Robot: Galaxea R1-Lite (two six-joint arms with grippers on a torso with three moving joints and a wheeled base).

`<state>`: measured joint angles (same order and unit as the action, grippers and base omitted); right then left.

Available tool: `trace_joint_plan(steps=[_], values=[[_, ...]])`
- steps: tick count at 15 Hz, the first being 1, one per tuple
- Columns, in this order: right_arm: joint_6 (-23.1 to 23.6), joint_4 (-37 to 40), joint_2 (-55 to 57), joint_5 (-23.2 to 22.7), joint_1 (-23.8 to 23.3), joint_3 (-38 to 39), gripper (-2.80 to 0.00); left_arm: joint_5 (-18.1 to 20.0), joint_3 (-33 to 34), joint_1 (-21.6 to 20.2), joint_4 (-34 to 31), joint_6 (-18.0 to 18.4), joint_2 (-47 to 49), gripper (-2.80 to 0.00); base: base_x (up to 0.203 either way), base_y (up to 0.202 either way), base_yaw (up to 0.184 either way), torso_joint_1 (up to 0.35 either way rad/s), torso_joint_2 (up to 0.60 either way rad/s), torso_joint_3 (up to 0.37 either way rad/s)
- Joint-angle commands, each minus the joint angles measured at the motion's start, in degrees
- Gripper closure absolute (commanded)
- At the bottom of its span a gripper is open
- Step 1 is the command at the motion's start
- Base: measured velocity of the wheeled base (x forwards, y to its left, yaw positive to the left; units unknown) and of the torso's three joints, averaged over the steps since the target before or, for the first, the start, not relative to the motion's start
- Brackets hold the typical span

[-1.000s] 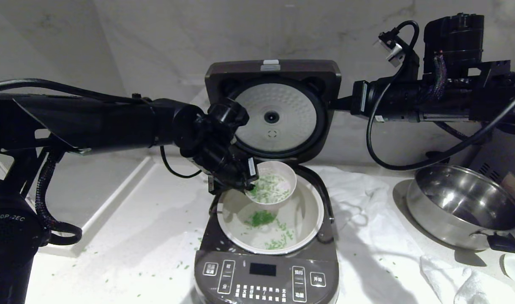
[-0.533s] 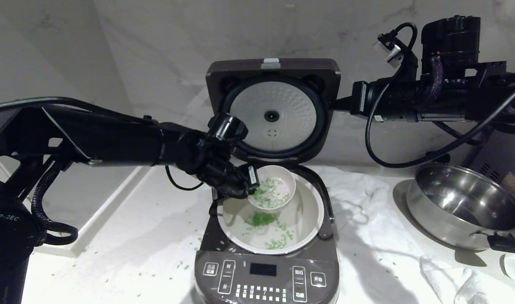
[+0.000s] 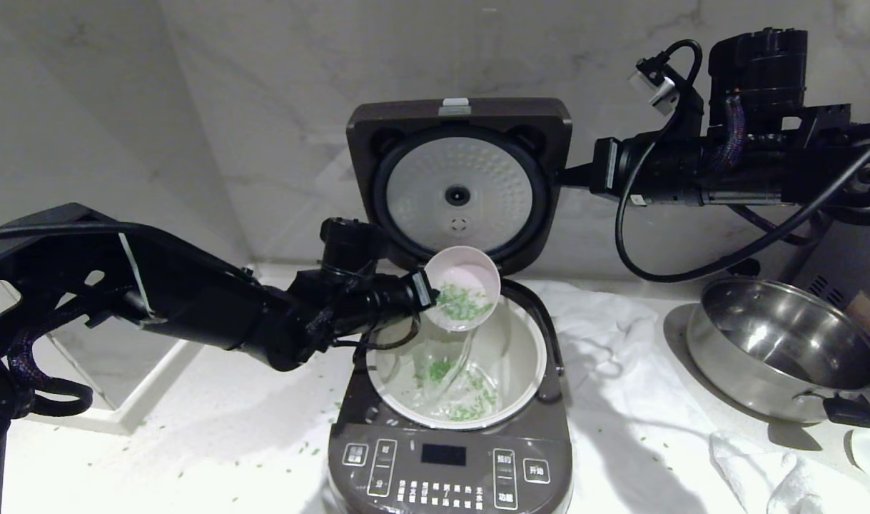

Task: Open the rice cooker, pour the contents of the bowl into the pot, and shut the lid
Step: Pour the water from the bowl into the rice cooker

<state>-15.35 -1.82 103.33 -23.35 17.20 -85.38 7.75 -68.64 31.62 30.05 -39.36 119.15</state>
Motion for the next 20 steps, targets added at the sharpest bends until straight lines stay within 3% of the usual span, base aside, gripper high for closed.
trace_joint_plan(steps=[1, 6, 12, 15, 18, 20], values=[[-0.12, -0.03, 0.21, -0.12, 0.03, -0.24, 0.0, 0.13, 3.48, -0.43, 9.8, -0.13, 0.3, 0.0, 0.0, 0.0, 0.0, 0.0, 0.0, 0.0], [-0.12, -0.03, 0.21, -0.12, 0.03, -0.4, 0.0, 0.41, 8.41, -0.5, 25.06, -0.15, 1.67, 0.0, 0.0, 0.0, 0.0, 0.0, 0.0, 0.0], [-0.14, -0.03, 0.47, -0.2, 0.03, -0.38, 0.0, 0.45, 12.43, 0.71, 48.01, -0.44, 8.17, 0.0, 0.0, 0.0, 0.0, 0.0, 0.0, 0.0], [-0.65, -0.03, 0.65, -0.2, 0.03, -0.31, 0.0, 0.21, 12.96, 0.88, 57.36, -2.84, 10.73, 0.0, 0.0, 0.0, 0.0, 0.0, 0.0, 0.0], [-0.65, -0.03, 0.81, -0.2, 0.03, -0.31, 0.0, -1.9, 14.49, 2.06, 57.61, -7.12, 13.38, 0.0, 0.0, 0.0, 0.0, 0.0, 0.0, 0.0], [-0.65, -0.03, 1.17, -0.2, 0.03, -0.31, 0.0, -2.18, 14.23, 2.16, 57.61, -7.48, 13.18, 0.0, 0.0, 0.0, 0.0, 0.0, 0.0, 0.0]])
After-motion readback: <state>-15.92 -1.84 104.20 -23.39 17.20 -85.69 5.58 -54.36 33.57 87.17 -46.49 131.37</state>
